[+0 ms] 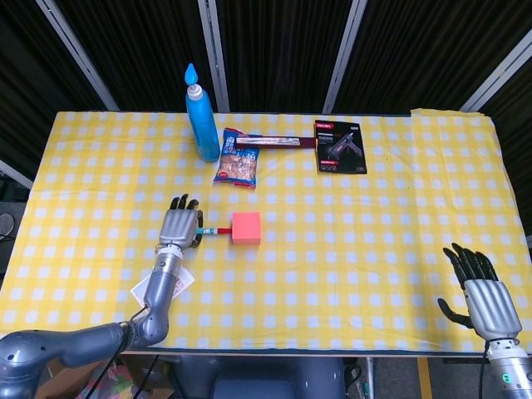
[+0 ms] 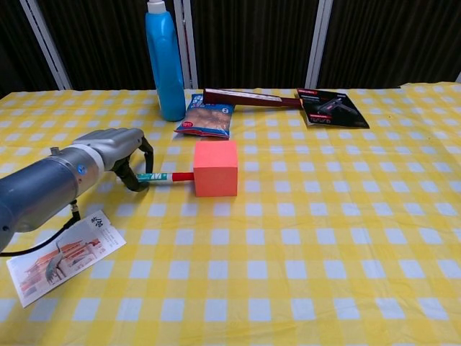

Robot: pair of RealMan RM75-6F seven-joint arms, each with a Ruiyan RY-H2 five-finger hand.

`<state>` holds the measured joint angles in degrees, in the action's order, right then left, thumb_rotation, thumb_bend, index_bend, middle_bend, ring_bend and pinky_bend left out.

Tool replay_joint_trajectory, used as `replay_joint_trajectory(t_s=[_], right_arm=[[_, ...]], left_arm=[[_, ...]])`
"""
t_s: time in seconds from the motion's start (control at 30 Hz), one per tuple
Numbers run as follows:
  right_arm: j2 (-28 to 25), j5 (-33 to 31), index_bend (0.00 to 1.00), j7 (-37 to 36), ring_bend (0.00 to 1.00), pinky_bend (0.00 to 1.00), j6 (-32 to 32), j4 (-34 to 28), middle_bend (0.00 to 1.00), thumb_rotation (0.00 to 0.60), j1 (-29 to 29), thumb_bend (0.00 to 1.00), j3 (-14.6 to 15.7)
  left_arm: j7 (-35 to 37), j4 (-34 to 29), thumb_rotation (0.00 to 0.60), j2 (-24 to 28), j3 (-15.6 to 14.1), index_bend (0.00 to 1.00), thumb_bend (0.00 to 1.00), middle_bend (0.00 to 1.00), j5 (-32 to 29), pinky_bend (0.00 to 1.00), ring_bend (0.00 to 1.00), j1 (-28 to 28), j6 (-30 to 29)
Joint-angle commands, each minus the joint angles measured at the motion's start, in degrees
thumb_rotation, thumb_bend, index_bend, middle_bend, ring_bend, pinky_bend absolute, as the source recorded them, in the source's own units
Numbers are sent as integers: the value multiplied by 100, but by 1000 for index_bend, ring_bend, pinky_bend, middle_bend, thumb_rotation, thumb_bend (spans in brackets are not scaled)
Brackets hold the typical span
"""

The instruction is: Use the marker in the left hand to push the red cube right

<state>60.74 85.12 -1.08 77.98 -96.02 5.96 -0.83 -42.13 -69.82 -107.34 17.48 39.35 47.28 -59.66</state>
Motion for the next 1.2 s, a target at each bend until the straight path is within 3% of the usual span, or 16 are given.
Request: replay_joint_trajectory(t_s=[0.03, 0.13, 0.73, 1.2], right_arm=[[0, -2, 0, 1, 0, 0, -4, -1, 0, 600, 3, 378, -1], [92, 112, 0, 109, 0, 0, 41, 244, 0, 600, 6, 377, 29], [2, -10, 0, -14, 0, 0, -2, 4, 0, 600, 7, 378, -5], [-11, -33, 0, -68, 0, 0, -11, -27, 0, 600, 5, 378, -13]], left_arm=[[-127, 52, 600, -163, 51, 596, 446, 156, -38, 80, 0, 146, -40], [-229, 35, 600, -290, 85, 597, 446, 156, -63, 80, 0, 262, -77], [-578, -298, 600, -298, 149, 598, 458, 157, -315, 80, 0, 366, -422], [-792, 153, 600, -732, 382, 598, 458, 158, -585, 80, 0, 744, -364]])
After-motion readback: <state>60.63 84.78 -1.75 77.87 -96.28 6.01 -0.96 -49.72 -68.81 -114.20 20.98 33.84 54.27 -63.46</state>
